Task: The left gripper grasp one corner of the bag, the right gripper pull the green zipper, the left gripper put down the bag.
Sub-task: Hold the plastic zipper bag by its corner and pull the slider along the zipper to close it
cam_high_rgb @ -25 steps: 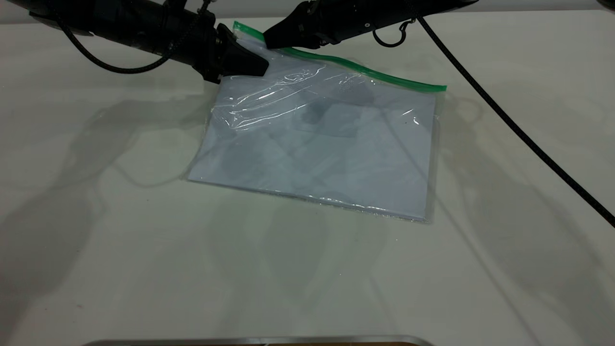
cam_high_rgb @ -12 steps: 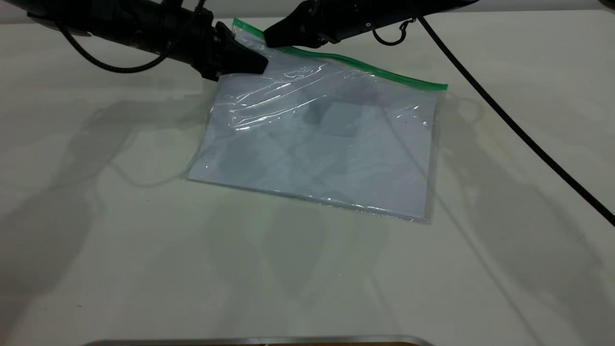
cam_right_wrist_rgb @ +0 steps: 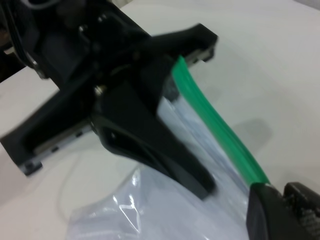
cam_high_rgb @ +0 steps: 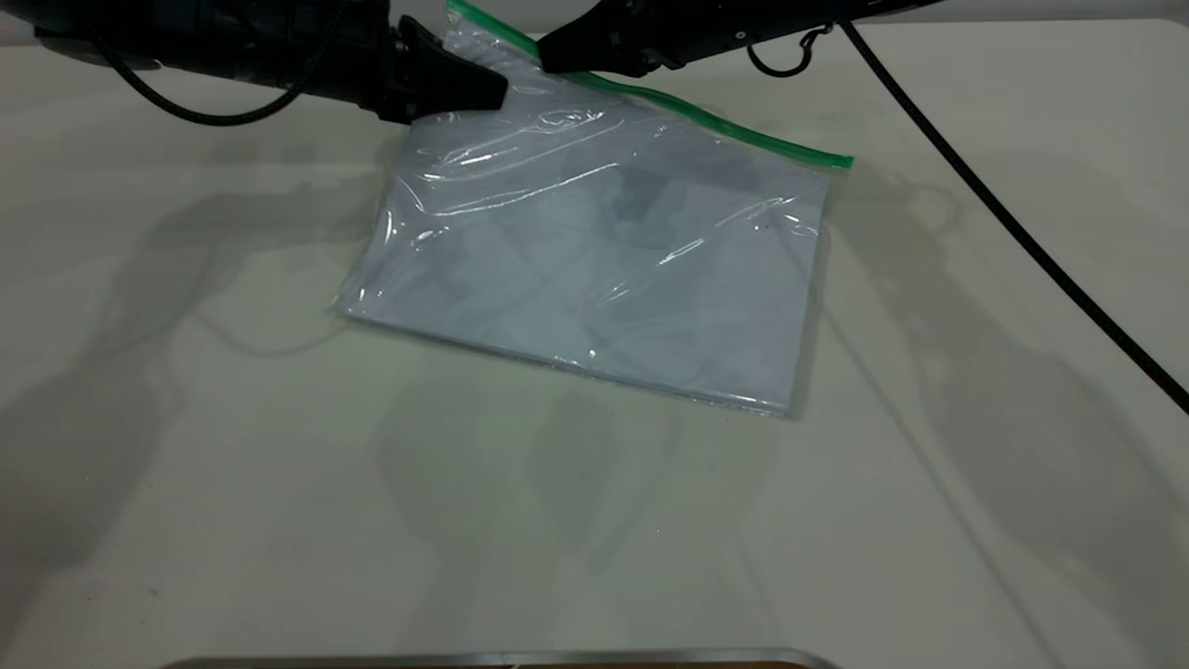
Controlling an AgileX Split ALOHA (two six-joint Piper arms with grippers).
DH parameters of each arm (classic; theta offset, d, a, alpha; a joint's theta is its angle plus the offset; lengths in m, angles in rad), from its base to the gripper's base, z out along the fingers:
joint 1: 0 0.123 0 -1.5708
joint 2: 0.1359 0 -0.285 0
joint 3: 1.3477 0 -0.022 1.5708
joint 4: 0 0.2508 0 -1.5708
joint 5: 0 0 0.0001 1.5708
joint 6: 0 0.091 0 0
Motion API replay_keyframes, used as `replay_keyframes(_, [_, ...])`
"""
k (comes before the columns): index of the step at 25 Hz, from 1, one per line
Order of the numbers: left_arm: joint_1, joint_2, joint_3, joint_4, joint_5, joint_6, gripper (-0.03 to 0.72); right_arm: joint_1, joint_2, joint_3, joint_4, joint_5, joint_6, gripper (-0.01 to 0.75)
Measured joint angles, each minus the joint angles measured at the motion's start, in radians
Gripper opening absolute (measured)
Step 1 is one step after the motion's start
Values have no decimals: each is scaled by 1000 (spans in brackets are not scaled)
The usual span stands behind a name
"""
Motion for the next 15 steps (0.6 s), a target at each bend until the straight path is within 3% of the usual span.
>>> replay_keyframes(15, [65, 0, 0, -32, 44, 1, 50, -38, 0, 0, -133, -98, 0, 45])
